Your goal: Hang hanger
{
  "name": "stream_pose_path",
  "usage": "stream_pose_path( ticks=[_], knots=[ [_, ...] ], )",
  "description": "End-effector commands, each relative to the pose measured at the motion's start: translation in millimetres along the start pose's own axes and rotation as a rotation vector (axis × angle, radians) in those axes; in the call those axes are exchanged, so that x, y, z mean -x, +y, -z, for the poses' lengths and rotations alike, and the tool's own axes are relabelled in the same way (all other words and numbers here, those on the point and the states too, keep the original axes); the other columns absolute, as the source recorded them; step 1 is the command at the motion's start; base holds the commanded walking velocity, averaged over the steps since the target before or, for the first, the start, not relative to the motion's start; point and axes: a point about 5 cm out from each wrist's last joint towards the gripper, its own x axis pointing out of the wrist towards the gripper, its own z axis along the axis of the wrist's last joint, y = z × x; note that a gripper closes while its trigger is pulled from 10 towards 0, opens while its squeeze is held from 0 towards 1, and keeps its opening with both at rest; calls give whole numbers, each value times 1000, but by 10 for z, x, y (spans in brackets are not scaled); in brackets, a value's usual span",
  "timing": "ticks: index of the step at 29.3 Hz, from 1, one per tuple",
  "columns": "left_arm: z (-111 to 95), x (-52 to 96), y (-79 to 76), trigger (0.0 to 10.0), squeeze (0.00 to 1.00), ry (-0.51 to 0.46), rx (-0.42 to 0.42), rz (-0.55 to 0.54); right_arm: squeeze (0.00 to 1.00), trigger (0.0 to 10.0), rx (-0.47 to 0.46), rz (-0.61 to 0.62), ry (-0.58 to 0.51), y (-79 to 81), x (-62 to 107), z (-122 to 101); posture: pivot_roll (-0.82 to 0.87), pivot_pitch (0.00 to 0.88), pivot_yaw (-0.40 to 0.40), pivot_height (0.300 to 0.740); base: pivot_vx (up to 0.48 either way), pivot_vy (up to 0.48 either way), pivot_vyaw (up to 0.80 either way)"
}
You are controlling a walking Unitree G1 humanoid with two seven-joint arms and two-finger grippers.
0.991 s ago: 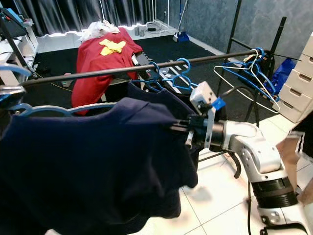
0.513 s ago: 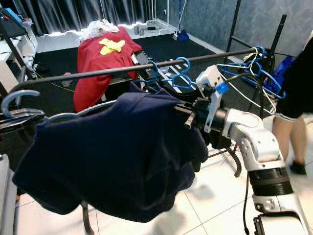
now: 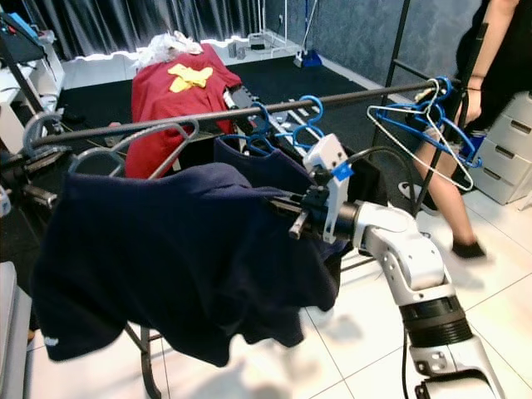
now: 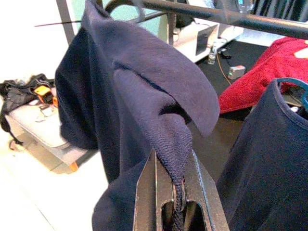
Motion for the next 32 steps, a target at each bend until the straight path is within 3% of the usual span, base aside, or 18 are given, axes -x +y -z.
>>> stream_pose_path(
  ticks=[1, 3, 4, 6, 8, 11, 12, 17, 18, 20, 21, 23, 24, 25, 26, 27, 30, 32],
  knots=[
    [-162, 11, -31, 10000, 0, -121, 15, 9, 0, 0, -13, -1, 9, 23, -26, 37, -135, 0, 19, 736, 0, 0, 0],
    [-204, 9, -62, 10000, 0, -153, 21, 28, 0, 0, -17, -3, 11, 30, -33, 46, -135, 0, 19, 736, 0, 0, 0],
    [-343, 106, -387, 10000, 0, -266, 74, 292, 0, 0, -24, -21, 18, 81, -81, 77, -135, 0, 17, 736, 0, 0, 0],
    [-343, 106, -387, 10000, 0, -266, 74, 292, 0, 0, -24, -21, 18, 81, -81, 77, -135, 0, 17, 736, 0, 0, 0],
    [-446, 382, -859, 10000, 0, -389, 119, 700, 0, 0, -31, -40, 31, 139, -147, 122, -134, 0, 17, 736, 0, 0, 0],
    [-446, 382, -859, 10000, 0, -389, 119, 700, 0, 0, -31, -40, 31, 139, -147, 122, -134, 0, 17, 736, 0, 0, 0],
    [-484, 444, -955, 10000, 0, -445, 149, 773, 0, 0, -29, -37, 43, 144, -164, 148, -132, 0, 15, 736, 0, 0, 0],
    [-538, 397, -980, 10000, 0, -510, 199, 752, 0, 0, -27, -33, 56, 139, -173, 174, -130, 0, 12, 736, 0, 0, 0],
    [-574, 291, -1039, 10000, 0, -557, 222, 707, 0, 0, -24, -35, 69, 145, -187, 203, -126, 0, 10, 736, 0, 0, 0],
    [-574, 291, -1039, 10000, 0, -557, 222, 707, 0, 0, -24, -35, 69, 145, -187, 203, -126, 0, 10, 736, 0, 0, 0],
    [-622, 140, -1097, 10000, 0, -627, 305, 629, 0, 0, -22, -39, 88, 153, -207, 255, -128, 0, 8, 736, 0, 0, 0],
    [-622, 140, -1097, 10000, 0, -627, 305, 629, 0, 0, -22, -39, 88, 153, -207, 255, -128, 0, 8, 736, 0, 0, 0],
    [-621, 10, -1132, 10000, 0, -645, 363, 553, 0, 0, -27, -26, 109, 135, -207, 328, -133, 0, 9, 736, 0, 0, 0],
    [-537, -102, -1107, 10000, 0, -612, 397, 459, 0, 1294, -44, 26, 125, 76, -173, 417, -136, 0, 12, 736, 0, 0, 0],
    [-195, -166, -1009, 10000, 0, -461, 349, 337, 0, 10000, -94, 135, 145, -44, -53, 584, -130, 0, 12, 736, 0, 0, 0],
    [-195, -166, -1009, 10000, 0, -461, 349, 337, 0, 10000, -94, 135, 145, -44, -53, 584, -130, 0, 12, 736, 0, 0, 0],
    [684, 61, -894, 10000, 0, -79, 177, 247, 0, 10000, -215, 370, 201, -218, 256, 986, -124, 0, 10, 736, 0, 0, 0],
    [850, 162, -912, 10000, 0, -9, 152, 259, 0, 10000, -242, 407, 217, -226, 314, 1074, -122, 0, 8, 736, 0, 0, 0]
  ],
)
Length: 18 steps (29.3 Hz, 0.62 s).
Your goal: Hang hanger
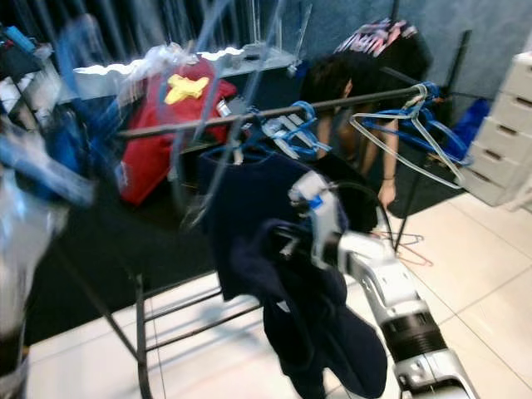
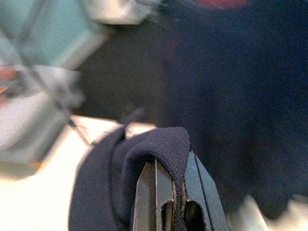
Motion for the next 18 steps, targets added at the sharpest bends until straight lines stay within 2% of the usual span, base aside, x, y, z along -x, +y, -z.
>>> stream_pose_path(
  ticks=[1, 2, 3, 5, 6, 7, 8, 9, 11, 13, 17, 18],
  knots=[
    [-96, -45, -31, 10000, 0, -20, -75, 41, 0, 10000, 10, 5, -34, 25, -46, -59, -122, 0, 8, 736, 0, 0, 0],
    [131, 102, -35, 10000, 0, 68, -81, 41, 0, 10000, -17, 40, -11, -20, -9, 65, -120, 0, 7, 736, 0, 0, 0],
    [131, 102, -35, 10000, 0, 68, -81, 41, 0, 10000, -17, 40, -11, -20, -9, 65, -120, 0, 7, 736, 0, 0, 0],
    [474, 421, 28, 10000, 0, 202, -84, -34, 0, 10000, -65, 79, 14, -58, 62, 260, -109, 0, 3, 736, 0, 0, 0],
    [566, 527, 60, 10000, 0, 240, -90, -70, 0, 10000, -78, 87, 19, -64, 84, 313, -109, 0, 3, 736, 0, 0, 0],
    [566, 527, 60, 10000, 0, 240, -90, -70, 0, 10000, -78, 87, 19, -64, 84, 313, -109, 0, 3, 736, 0, 0, 0],
    [645, 624, 133, 10000, 0, 271, -113, -138, 0, 10000, -92, 94, 22, -68, 96, 370, -95, 0, 0, 736, 0, 0, 0],
    [645, 624, 133, 10000, 0, 271, -113, -138, 0, 10000, -92, 94, 22, -68, 96, 370, -95, 0, 0, 736, 0, 0, 0],
    [782, 752, 250, 10000, 0, 319, -145, -262, 0, 10000, -100, 124, 48, -82, 103, 494, -93, 0, 0, 736, 0, 0, 0],
    [921, 809, 238, 10000, 0, 346, -149, -311, 0, 10000, -100, 153, 77, -88, 106, 631, -90, 0, -2, 736, 0, 0, 800],
    [988, 824, 208, 10000, 0, 361, -144, -318, 0, 10000, -106, 166, 85, -91, 113, 681, -90, 0, -2, 736, 0, 0, 800],
    [1165, 860, 121, 10000, 0, 397, -101, -342, 0, 10000, -124, 192, 100, -96, 148, 788, -99, 0, 1, 736, 0, 0, 781]
  ],
)
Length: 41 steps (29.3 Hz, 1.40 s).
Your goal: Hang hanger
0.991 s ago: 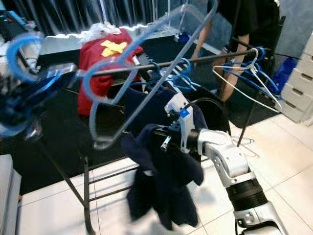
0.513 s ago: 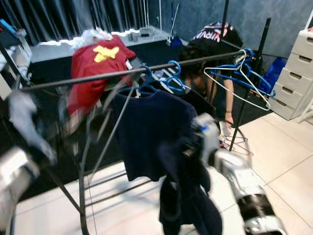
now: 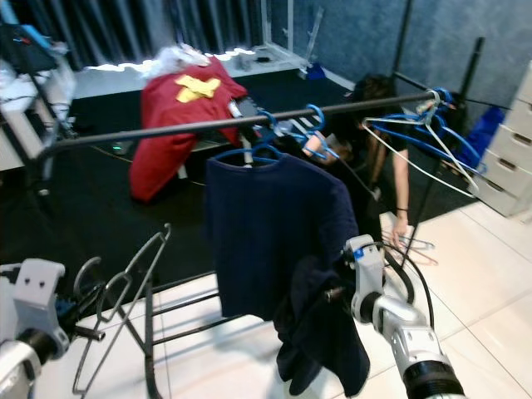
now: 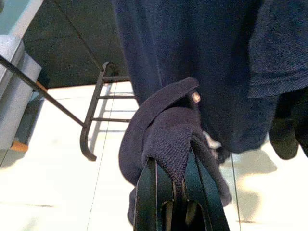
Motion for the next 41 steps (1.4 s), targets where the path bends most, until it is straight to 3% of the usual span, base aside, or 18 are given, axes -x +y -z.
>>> stream_pose_path(
  ticks=[1, 4, 7, 8, 10, 20, 22, 30, 34, 37, 39, 41],
  knots=[
    [289, 12, -181, 10000, 0, 77, 72, -12, 0, 10000, -20, 47, -1, -41, 37, 138, -103, 0, 2, 736, 0, 0, 781],
    [451, 39, -288, 10000, 0, 120, 134, -24, 0, 10000, -41, 77, 14, -71, 73, 243, -107, 0, 3, 736, 0, 0, 781],
    [752, 142, -460, 10000, 0, 192, 271, -65, 0, 10000, -78, 146, 37, -129, 157, 442, -106, 0, 4, 736, 0, 0, 781],
    [752, 142, -460, 10000, 0, 192, 271, -65, 0, 10000, -78, 146, 37, -129, 157, 442, -106, 0, 4, 736, 0, 0, 781],
    [849, 202, -444, 10000, 0, 203, 371, -118, 0, 10000, -106, 204, 44, -182, 201, 530, -101, 0, 7, 736, 0, 0, 781],
    [922, 274, -301, 10000, 0, 199, 449, -190, 0, 10000, -124, 285, 39, -273, 239, 598, -75, 0, -2, 736, 0, 0, 766],
    [958, 347, -218, 10000, 0, 171, 489, -267, 0, 10000, -112, 316, 29, -331, 261, 583, -73, 0, -6, 736, 0, 0, 750],
    [986, 406, -103, 10000, 0, 154, 482, -314, 0, 10000, -79, 343, 32, -374, 271, 577, -63, 0, -16, 736, 0, 0, 750],
    [990, 418, -65, 10000, 0, 150, 483, -323, 0, 10000, -90, 308, 49, -342, 245, 594, -63, 0, -16, 736, 0, 0, 744],
    [986, 411, -47, 10000, 0, 145, 487, -326, 0, 10000, -71, 183, 87, -251, 202, 622, -46, 0, -25, 736, 0, 0, 746],
    [986, 411, -47, 10000, 0, 145, 487, -326, 0, 10000, -71, 183, 87, -251, 202, 622, -46, 0, -25, 736, 0, 0, 750],
    [991, 389, -28, 10000, 0, 136, 510, -332, 0, 10000, -22, 80, 116, -176, 159, 623, -39, 0, -29, 736, 0, 0, 747]
  ],
)
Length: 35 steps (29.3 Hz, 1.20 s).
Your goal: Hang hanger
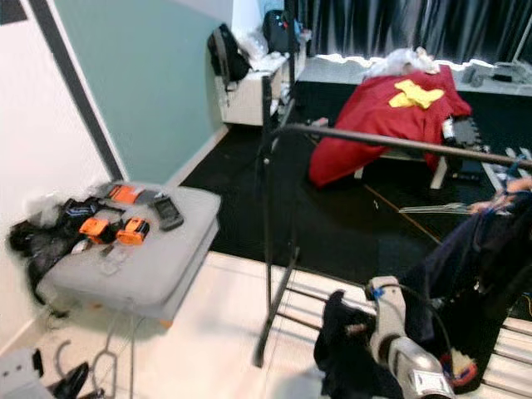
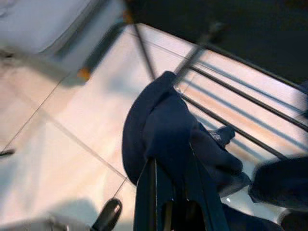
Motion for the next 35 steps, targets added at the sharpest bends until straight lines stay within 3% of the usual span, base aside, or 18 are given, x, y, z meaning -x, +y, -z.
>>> stream_pose_path(
  ticks=[1, 4, 11, 18, 20, 24, 35],
  knots=[
    [3, -16, 25, 10000, 0, -1, 20, -10, 0, 10000, 41, -66, 6, 67, -38, -35, -39, 0, -29, 736, 0, 0, 750],
    [3, -32, 37, 10000, 0, -1, 30, -14, 0, 10000, 67, -91, 13, 97, -54, -40, -36, 0, -28, 736, 0, 0, 746],
    [-12, -90, 33, 10000, 0, 6, 13, 12, 0, 10000, -1, -121, 3, 137, -90, -58, -42, 0, -39, 736, 0, 0, 742],
    [0, -210, -180, 10000, 0, 34, -60, 72, 0, 10000, -12, -114, 0, 65, -86, -139, -38, 0, -80, 736, 0, 0, 737],
    [0, -210, -180, 10000, 0, 34, -60, 72, 0, 10000, -12, -114, 0, 65, -86, -139, -38, 0, -80, 736, 0, 0, 731],
    [5, -331, -479, 10000, 0, 19, -120, 136, 0, 10000, 33, -117, 24, 22, -105, -236, -13, 0, -125, 736, 0, 0, 738],
    [-49, -338, -496, 10000, 0, -4, -116, 144, 0, 10000, -12, -141, 21, -13, -84, -255, -12, 0, -114, 736, 0, 0, 737]
  ],
)
